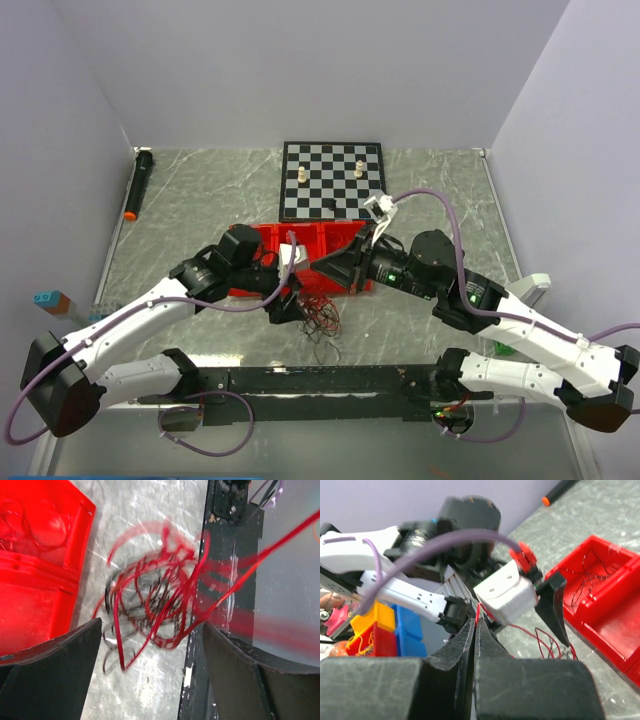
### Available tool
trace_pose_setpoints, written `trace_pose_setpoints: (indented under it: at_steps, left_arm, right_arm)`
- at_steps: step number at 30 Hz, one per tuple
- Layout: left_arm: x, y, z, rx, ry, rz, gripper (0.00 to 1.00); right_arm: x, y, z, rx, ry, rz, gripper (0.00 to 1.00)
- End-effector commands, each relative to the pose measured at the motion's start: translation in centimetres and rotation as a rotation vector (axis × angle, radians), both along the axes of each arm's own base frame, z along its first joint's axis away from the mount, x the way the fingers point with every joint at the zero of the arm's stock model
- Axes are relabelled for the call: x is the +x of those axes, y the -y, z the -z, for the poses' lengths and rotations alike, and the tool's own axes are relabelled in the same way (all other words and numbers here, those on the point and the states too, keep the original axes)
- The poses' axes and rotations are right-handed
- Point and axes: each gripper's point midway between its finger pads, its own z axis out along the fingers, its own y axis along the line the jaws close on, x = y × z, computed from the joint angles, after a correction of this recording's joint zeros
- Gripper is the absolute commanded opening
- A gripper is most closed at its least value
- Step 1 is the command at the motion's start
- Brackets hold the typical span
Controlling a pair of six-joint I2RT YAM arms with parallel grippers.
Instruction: Untangle the cables
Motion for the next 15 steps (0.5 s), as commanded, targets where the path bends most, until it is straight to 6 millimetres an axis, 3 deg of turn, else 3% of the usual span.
trace_pose_setpoints:
  at_steps: [1, 3, 5, 7, 9, 10, 12, 14, 15]
  left_arm:
    - [-0.1, 0.2, -0.7, -0.049, 0.04, 0.002, 0.87]
    - [0.0, 0.4, -0.9, -0.067, 0.034, -0.006, 0.85]
    - [0.0, 0.7, -1.3, -0.089, 0.028, -0.005, 0.76]
    - [0.2, 1.0, -1.9, -0.11, 0.032, -0.01, 0.59]
    - [0.3, 1.2, -2.4, -0.125, 0.038, -0.017, 0.33]
    - [0.5, 1.3, -2.9, -0.138, 0.036, -0.029, 0.29]
    - [0.7, 1.5, -3.8, -0.162, 0.027, -0.05, 0.37]
    - [1.0, 1.8, -4.7, -0.191, -0.018, -0.097, 0.64]
    - [1.0, 1.9, -5.4, -0.215, -0.057, -0.117, 0.71]
  right_arm:
    - [-0.5, 0.7, -7.0, 0.156, 0.124, -0.001, 0.0]
    - [-0.5, 0.7, -7.9, 0.171, 0.139, 0.0, 0.0]
    - [-0.4, 0.5, -8.4, 0.18, 0.144, -0.003, 0.0]
    - [-0.2, 0.2, -8.9, 0.191, 0.149, -0.005, 0.0]
    - [-0.3, 0.0, -9.1, 0.202, 0.148, -0.011, 0.0]
    - [-0.2, -0.1, -9.7, 0.227, 0.16, -0.013, 0.0]
    - [-0.2, -0.5, -9.8, 0.24, 0.156, -0.018, 0.0]
    - [0.0, -0.7, -9.9, 0.249, 0.15, -0.019, 0.0]
    - [0.1, -0.9, -9.9, 0.25, 0.149, -0.019, 0.0]
